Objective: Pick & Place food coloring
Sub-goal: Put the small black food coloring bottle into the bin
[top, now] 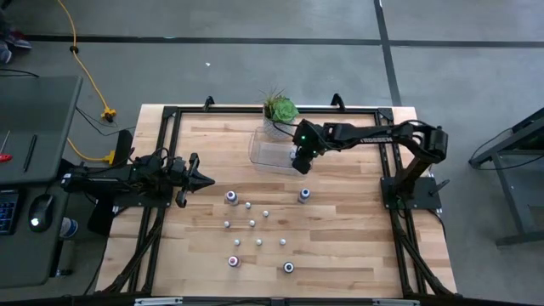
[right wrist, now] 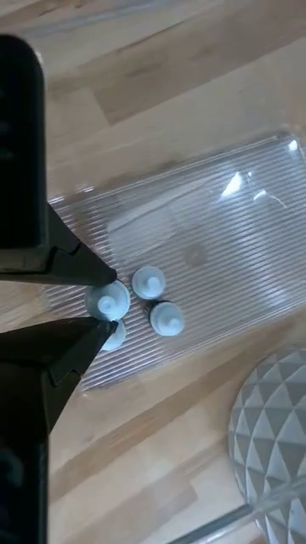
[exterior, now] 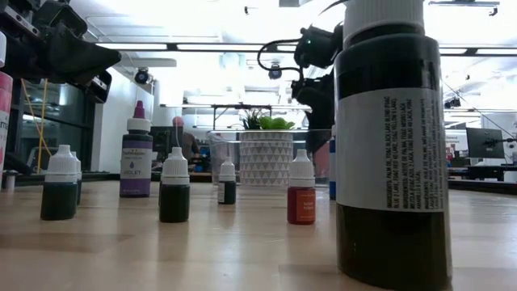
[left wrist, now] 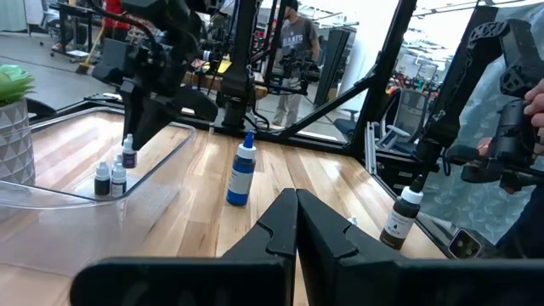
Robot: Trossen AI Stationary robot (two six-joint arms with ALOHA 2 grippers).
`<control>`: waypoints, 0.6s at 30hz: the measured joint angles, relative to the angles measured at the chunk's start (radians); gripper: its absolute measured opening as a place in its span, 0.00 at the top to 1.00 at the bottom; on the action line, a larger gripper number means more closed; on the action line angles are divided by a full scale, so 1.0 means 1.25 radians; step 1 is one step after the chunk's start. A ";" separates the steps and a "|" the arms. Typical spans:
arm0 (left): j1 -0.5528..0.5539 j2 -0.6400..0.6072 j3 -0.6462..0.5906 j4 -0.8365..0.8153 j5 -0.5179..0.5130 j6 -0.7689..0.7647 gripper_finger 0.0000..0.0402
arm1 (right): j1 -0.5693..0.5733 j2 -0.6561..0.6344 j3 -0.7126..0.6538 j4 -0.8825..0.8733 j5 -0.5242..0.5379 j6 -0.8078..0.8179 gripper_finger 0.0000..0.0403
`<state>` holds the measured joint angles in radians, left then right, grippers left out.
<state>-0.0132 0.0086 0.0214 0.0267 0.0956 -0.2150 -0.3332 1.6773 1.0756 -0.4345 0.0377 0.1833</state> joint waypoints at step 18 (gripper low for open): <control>0.000 0.000 0.000 0.000 0.000 0.000 1.00 | -0.002 0.000 0.000 -0.003 -0.015 0.000 0.82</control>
<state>-0.0132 0.0086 0.0216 0.0265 0.0959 -0.2150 -0.3363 1.6775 1.0756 -0.4389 0.0185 0.1833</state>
